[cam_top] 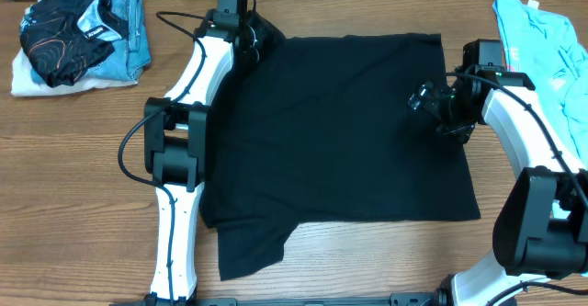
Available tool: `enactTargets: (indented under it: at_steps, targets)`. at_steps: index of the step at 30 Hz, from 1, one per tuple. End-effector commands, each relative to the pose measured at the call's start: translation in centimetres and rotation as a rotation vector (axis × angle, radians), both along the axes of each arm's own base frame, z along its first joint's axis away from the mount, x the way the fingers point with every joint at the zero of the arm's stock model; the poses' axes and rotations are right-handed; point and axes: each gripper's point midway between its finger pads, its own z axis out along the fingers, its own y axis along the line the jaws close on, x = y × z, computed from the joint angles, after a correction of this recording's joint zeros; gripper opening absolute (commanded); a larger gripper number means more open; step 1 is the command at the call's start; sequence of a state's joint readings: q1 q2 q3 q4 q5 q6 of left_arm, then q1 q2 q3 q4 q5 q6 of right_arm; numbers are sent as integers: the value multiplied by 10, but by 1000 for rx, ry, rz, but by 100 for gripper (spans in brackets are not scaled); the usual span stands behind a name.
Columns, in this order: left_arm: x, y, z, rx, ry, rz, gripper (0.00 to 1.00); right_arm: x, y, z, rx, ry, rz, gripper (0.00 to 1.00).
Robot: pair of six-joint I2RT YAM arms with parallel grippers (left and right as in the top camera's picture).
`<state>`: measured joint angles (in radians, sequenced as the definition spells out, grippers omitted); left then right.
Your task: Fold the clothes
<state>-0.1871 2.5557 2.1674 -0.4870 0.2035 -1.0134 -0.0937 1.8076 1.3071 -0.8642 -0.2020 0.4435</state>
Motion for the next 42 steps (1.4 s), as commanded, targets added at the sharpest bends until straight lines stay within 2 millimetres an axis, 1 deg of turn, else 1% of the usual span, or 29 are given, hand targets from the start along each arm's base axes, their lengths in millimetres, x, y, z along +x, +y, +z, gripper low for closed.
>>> enactTargets:
  at_steps: [1,5,8,11,17,21,32,40,42]
  targets:
    - [8,-4,23,-8,-38,-46,54,3,0,2,-10,-10,8,100]
    - [10,-6,43,-2,-53,-58,55,4,0,2,-10,-15,8,100]
    - [12,-7,57,-6,-64,-57,59,5,0,2,-10,-19,8,100]
    - [13,-7,59,-10,-69,-52,63,6,0,2,-10,-23,7,100]
    - [10,-1,47,14,-44,-31,63,6,0,3,-10,-24,7,100]
    - [5,2,33,14,-4,1,62,6,0,2,-10,-23,7,100]
    - [3,3,3,8,46,21,61,6,0,2,-10,-22,7,100]
    - [5,2,-2,8,43,22,61,5,0,2,-10,-18,7,100]
    - [7,3,0,6,32,23,55,4,0,2,-10,-15,7,100]
